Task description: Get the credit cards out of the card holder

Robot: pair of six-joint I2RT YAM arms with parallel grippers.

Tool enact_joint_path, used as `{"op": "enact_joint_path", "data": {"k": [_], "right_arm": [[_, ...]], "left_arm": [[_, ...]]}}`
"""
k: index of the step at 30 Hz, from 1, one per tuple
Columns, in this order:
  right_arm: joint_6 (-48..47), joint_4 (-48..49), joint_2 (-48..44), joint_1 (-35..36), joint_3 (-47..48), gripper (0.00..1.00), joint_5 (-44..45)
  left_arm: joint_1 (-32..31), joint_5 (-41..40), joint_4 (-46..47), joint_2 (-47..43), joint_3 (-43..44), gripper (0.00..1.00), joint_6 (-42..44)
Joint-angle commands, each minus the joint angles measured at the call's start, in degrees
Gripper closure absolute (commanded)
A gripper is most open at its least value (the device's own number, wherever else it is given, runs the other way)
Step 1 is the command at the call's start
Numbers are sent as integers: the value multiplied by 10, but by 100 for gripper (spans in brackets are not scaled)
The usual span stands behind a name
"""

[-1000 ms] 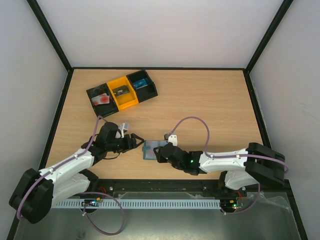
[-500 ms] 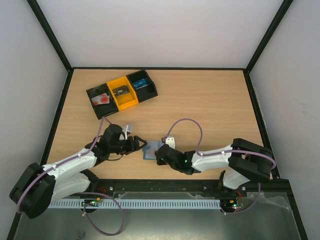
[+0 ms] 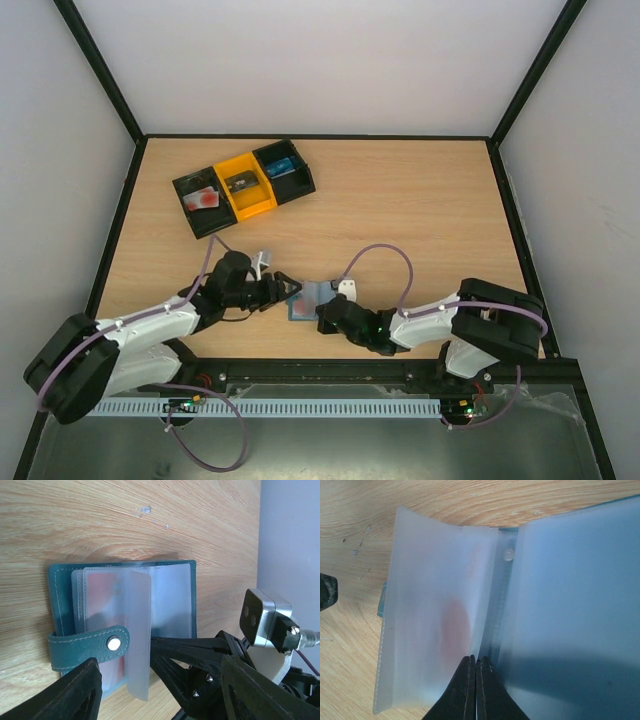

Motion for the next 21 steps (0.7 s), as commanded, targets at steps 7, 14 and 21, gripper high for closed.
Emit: {"op": "enact_joint_path", "data": {"k": [7,14,21], "right_arm": [[13,29,-14,-3,-45,98,-5],[14,42,-13,-3,-50,98,-13],[12,43,-25,-3,-56,98,-12]], "left_arm": [[-20,16,130,79,-9,32,-49],[-38,27,180,157,15,37,-53],[-49,33,200,205,39,49,-54]]}}
